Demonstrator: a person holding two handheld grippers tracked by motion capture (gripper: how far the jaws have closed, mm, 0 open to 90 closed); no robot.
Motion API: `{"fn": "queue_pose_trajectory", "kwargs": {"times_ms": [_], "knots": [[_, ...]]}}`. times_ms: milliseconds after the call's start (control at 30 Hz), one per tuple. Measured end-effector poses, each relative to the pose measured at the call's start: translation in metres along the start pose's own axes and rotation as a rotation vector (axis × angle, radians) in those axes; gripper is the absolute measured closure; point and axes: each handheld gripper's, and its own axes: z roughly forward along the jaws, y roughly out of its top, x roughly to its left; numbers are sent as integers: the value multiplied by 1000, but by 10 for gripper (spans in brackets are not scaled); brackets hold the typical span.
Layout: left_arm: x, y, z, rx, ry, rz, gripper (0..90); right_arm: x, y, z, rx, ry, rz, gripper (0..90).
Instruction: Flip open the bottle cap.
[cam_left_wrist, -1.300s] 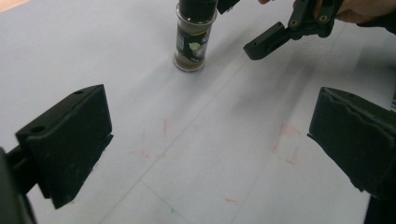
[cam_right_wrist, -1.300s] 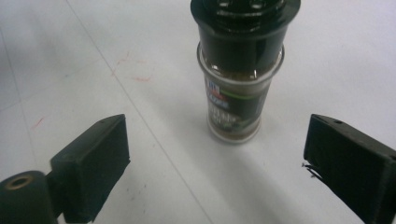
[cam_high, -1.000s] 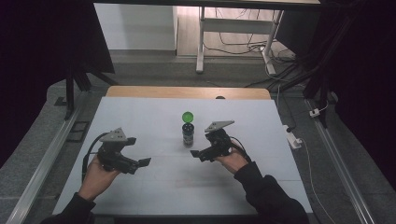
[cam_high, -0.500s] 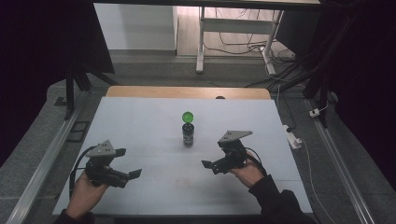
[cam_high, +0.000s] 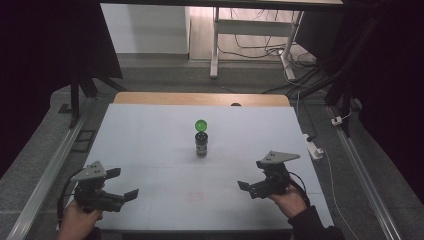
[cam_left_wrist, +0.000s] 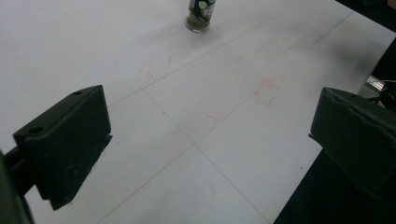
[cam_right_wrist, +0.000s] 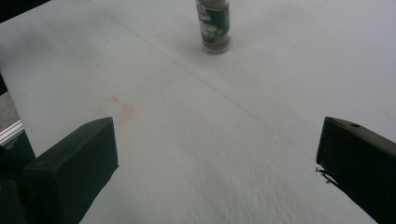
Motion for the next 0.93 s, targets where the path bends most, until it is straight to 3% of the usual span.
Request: {"fn": "queue_pose_trajectory", "kwargs": {"times_ms": [200,533,767,933], "knots": [[0,-14,-9,6,24,-22,0,-5,-20,-23,-18,-28,46,0],[0,-38,-23,30,59,-68,0,-10,-52,-56,-15,-129,101,0],[-1,-43,-27,58,95,-80,0,-11,-62,-67,4,-170,141,0],[0,-43,-27,62,94,-89,0,-12,-63,-68,21,-175,150,0]]}}
